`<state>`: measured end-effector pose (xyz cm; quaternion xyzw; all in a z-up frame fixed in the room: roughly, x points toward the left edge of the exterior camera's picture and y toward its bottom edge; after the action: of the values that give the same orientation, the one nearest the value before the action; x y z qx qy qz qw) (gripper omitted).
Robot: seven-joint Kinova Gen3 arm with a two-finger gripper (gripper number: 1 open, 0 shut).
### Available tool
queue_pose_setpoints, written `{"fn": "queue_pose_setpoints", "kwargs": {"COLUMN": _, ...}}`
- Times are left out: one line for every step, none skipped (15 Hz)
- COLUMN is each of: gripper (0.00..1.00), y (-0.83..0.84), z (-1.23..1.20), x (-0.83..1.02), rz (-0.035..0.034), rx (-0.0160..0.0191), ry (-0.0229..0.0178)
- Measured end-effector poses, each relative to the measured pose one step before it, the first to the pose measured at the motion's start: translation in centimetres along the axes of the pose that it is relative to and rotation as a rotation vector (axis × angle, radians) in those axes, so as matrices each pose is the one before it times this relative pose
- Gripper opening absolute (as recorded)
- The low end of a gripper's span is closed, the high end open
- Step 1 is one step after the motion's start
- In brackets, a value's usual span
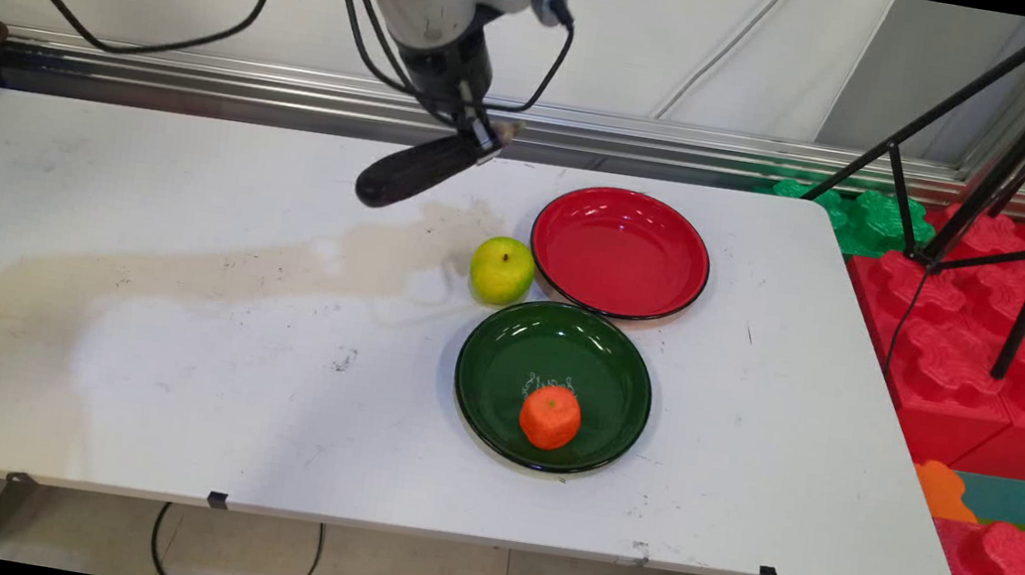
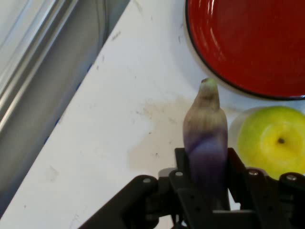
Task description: Place the picked object on the table
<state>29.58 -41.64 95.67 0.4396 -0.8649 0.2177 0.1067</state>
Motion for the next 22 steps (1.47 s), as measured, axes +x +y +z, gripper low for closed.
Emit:
{"fn": "queue_pose_setpoints", "kwargs": {"gripper": 0.00, "y": -0.197, "z": 0.588, "x": -0.107, "rz": -0.00074, "rx": -0.00090, "ry": -0.00650}}
{"fn": "queue_pose_setpoints", "kwargs": {"gripper": 0.00, "y": -0.300, "z": 0.877, "x": -0.138, "rz": 0.00012, "rx": -0.00126, "ry": -0.00920}}
{"fn": "queue_pose_setpoints", "kwargs": {"gripper": 0.00, "y": -0.200, "z": 0.570, "x": -0.096, "rz": 0.00002, "rx": -0.00060, "ry": -0.00600}}
{"fn": "queue_pose_setpoints", "kwargs": {"gripper": 0.00, "y": -0.314, "z": 0.849, "x": -0.170, "rz": -0.00048, "rx": -0.00021, "ry": -0.00882}}
{"fn": "queue_pose_setpoints", "kwargs": {"gripper": 0.00, "y": -0.189, "z": 0.556, "x": -0.080, "rz": -0.00002, "rx": -0.00040, "ry": -0.00545}}
{"fn": "queue_pose_setpoints", "kwargs": {"gripper": 0.00, "y": -0.257, "z": 0.821, "x": -0.081, "rz": 0.00016, "rx": -0.00059, "ry": -0.00765}}
{"fn": "queue_pose_setpoints", "kwargs": {"gripper": 0.00, "y": -0.295, "z": 0.929, "x": -0.114, "rz": -0.00076, "rx": -0.00054, "ry": -0.00858}}
{"fn": "queue_pose_setpoints", "kwargs": {"gripper": 0.00, "y": -0.278, "z": 0.883, "x": -0.110, "rz": -0.00142, "rx": -0.00101, "ry": -0.00802}}
{"fn": "queue_pose_setpoints", "kwargs": {"gripper": 0.00, "y": -0.215, "z": 0.744, "x": -0.081, "rz": -0.00117, "rx": -0.00123, "ry": -0.00707}}
{"fn": "queue_pose_setpoints", "kwargs": {"gripper": 0.00, "y": -0.143, "z": 0.483, "x": -0.053, "rz": 0.00033, "rx": -0.00103, "ry": -0.00414}}
{"fn": "queue_pose_setpoints", "kwargs": {"gripper": 0.00, "y": -0.231, "z": 0.729, "x": -0.113, "rz": 0.00111, "rx": -0.00187, "ry": -0.00696}}
{"fn": "queue_pose_setpoints", "kwargs": {"gripper": 0.00, "y": -0.132, "z": 0.481, "x": -0.060, "rz": 0.00204, "rx": -0.00198, "ry": -0.00415}}
{"fn": "queue_pose_setpoints", "kwargs": {"gripper": 0.00, "y": -0.161, "z": 0.719, "x": -0.070, "rz": 0.00607, "rx": -0.00445, "ry": -0.00633}}
{"fn": "queue_pose_setpoints", "kwargs": {"gripper": 0.00, "y": -0.106, "z": 0.470, "x": -0.040, "rz": 0.00397, "rx": -0.00296, "ry": -0.00311}}
{"fn": "queue_pose_setpoints", "kwargs": {"gripper": 0.00, "y": -0.145, "z": 0.710, "x": -0.035, "rz": 0.00632, "rx": -0.00450, "ry": -0.00392}}
{"fn": "queue_pose_setpoints", "kwargs": {"gripper": 0.00, "y": -0.176, "z": 0.896, "x": -0.025, "rz": 0.00746, "rx": -0.00559, "ry": -0.00291}}
{"fn": "queue_pose_setpoints", "kwargs": {"gripper": 0.00, "y": -0.126, "z": 0.630, "x": -0.021, "rz": 0.00502, "rx": -0.00404, "ry": -0.00169}}
{"fn": "queue_pose_setpoints", "kwargs": {"gripper": 0.00, "y": -0.115, "z": 0.587, "x": -0.007, "rz": 0.00497, "rx": -0.00372, "ry": -0.00139}}
{"fn": "queue_pose_setpoints", "kwargs": {"gripper": 0.00, "y": -0.078, "z": 0.357, "x": -0.028, "rz": 0.00290, "rx": -0.00240, "ry": -0.00084}}
{"fn": "queue_pose_setpoints", "kwargs": {"gripper": 0.00, "y": -0.141, "z": 0.513, "x": -0.105, "rz": 0.00320, "rx": -0.00349, "ry": -0.00042}}
{"fn": "queue_pose_setpoints", "kwargs": {"gripper": 0.00, "y": -0.120, "z": 0.540, "x": -0.058, "rz": 0.00460, "rx": -0.00426, "ry": 0.00046}}
{"fn": "queue_pose_setpoints", "kwargs": {"gripper": 0.00, "y": -0.089, "z": 0.501, "x": -0.017, "rz": 0.00554, "rx": -0.00469, "ry": 0.00108}}
